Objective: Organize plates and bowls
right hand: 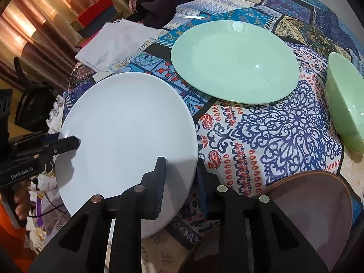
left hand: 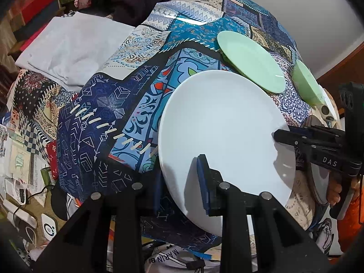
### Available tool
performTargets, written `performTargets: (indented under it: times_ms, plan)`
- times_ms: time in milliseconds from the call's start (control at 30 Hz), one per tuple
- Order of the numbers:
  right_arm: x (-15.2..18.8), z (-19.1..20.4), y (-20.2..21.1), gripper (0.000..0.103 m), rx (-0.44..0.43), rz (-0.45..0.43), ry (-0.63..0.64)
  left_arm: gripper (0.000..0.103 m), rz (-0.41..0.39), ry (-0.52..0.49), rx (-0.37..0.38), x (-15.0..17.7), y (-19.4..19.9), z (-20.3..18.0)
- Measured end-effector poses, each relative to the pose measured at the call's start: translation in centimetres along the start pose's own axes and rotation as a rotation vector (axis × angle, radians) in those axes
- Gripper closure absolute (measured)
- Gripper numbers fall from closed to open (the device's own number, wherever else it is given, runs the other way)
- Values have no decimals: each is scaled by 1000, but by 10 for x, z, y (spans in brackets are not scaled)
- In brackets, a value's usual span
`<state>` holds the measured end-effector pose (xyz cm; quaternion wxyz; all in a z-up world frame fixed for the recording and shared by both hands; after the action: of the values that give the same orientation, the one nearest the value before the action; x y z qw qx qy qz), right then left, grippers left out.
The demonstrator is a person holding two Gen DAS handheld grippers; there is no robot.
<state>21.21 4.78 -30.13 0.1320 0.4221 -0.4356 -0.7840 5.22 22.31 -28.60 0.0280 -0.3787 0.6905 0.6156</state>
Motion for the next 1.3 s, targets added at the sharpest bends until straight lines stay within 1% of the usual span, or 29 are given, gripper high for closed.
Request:
performTargets:
  times_ms: [267, 500, 800, 1033, 1133, 1300]
  plan:
    - [-4, -2, 21, 80, 4, -61, -17, 75, -21, 7, 0, -2, 11, -7]
    - [-3, -10, 53, 80, 28, -133, -46, 75, -53, -17, 18, -11, 26, -25]
    - [5, -29, 96, 80, 80, -208, -100, 75, -101, -96, 64, -22, 43, -71]
    - [23, -52, 126, 80, 136, -246, -157, 75, -108, -168, 110, -22, 44, -109]
    - [31, -62, 137, 80, 156, -258, -189, 75, -99, -193, 136, -22, 41, -125]
    - [47, -77, 147, 80, 183, -264, -243, 75, -59, -217, 176, -17, 29, -147]
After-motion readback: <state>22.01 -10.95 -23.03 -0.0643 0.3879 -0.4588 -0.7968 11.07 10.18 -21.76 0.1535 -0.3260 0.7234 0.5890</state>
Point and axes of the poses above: each gripper's, at about its wrist camera, not at the fingertips, and y roughly against the way its jaws point, z to its left, x to its underside, the point moved 3 cm from there along -y, roughly the way its jaws point, and after that the axes turned 12 degrees about -z, right-handed, at the moved point
